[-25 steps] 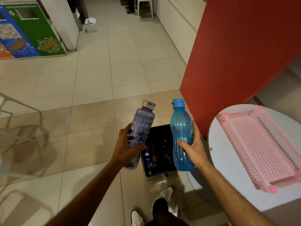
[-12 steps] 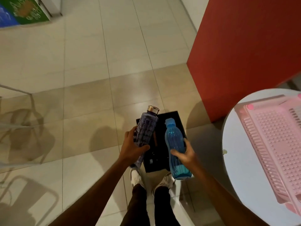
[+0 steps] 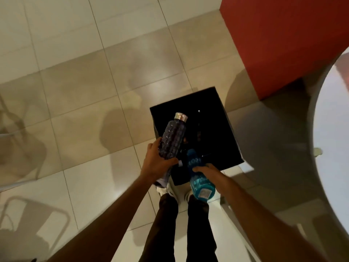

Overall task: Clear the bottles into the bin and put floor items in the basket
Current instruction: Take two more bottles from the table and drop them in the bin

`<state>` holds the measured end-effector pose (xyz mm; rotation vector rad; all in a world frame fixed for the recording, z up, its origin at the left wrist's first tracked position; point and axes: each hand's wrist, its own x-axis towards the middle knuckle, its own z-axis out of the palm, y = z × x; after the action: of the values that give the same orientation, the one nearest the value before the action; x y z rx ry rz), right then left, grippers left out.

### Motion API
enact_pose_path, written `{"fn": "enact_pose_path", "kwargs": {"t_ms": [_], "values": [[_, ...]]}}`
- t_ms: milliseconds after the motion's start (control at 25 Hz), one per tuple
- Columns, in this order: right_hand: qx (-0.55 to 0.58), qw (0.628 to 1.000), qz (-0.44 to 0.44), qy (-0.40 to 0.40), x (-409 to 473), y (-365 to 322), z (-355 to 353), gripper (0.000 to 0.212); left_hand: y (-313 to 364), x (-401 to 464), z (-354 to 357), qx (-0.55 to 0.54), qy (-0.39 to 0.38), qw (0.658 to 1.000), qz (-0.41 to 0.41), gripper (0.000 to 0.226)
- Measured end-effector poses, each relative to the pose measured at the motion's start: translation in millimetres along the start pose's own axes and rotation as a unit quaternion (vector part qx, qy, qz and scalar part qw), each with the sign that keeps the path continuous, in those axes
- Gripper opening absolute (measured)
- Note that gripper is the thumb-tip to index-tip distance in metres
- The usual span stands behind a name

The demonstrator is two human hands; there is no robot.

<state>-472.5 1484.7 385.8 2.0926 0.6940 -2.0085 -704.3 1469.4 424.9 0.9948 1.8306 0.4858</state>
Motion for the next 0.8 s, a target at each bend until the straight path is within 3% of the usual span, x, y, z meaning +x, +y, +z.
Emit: {"fn": "enact_pose_path", "kwargs": {"t_ms": [160, 320, 440, 560, 800], "values": [[0.002, 1.0, 0.022, -0.013, 33.1, 11.1, 13.2, 0.065, -40.6, 9.2, 3.5, -0.012, -0.004, 1.0, -0.021, 0.1], [0.004, 1.0, 0.013, -0.001, 27.6, 16.6, 11.1, 0.062, -49.2, 5.1, 5.6, -0.002, -0.016, 0.999, -0.027, 0.096], [0.043, 0.999, -0.014, -0.002, 18.5, 25.6, 6.1, 0.066, -45.9, 6.9, 10.5, 0.0, -0.028, 0.999, -0.023, 0.096], [0.01, 0.997, -0.074, 0.028, 17.5, 34.7, 1.7, 0.06, -36.4, 10.0, 18.4, 0.004, -0.016, 1.0, -0.016, 0.099], [0.026, 0.993, -0.108, 0.047, 13.9, 44.1, -8.0, 0.05, -31.2, 20.2, 45.6, 0.063, -0.051, 0.993, -0.084, 0.084]]}}
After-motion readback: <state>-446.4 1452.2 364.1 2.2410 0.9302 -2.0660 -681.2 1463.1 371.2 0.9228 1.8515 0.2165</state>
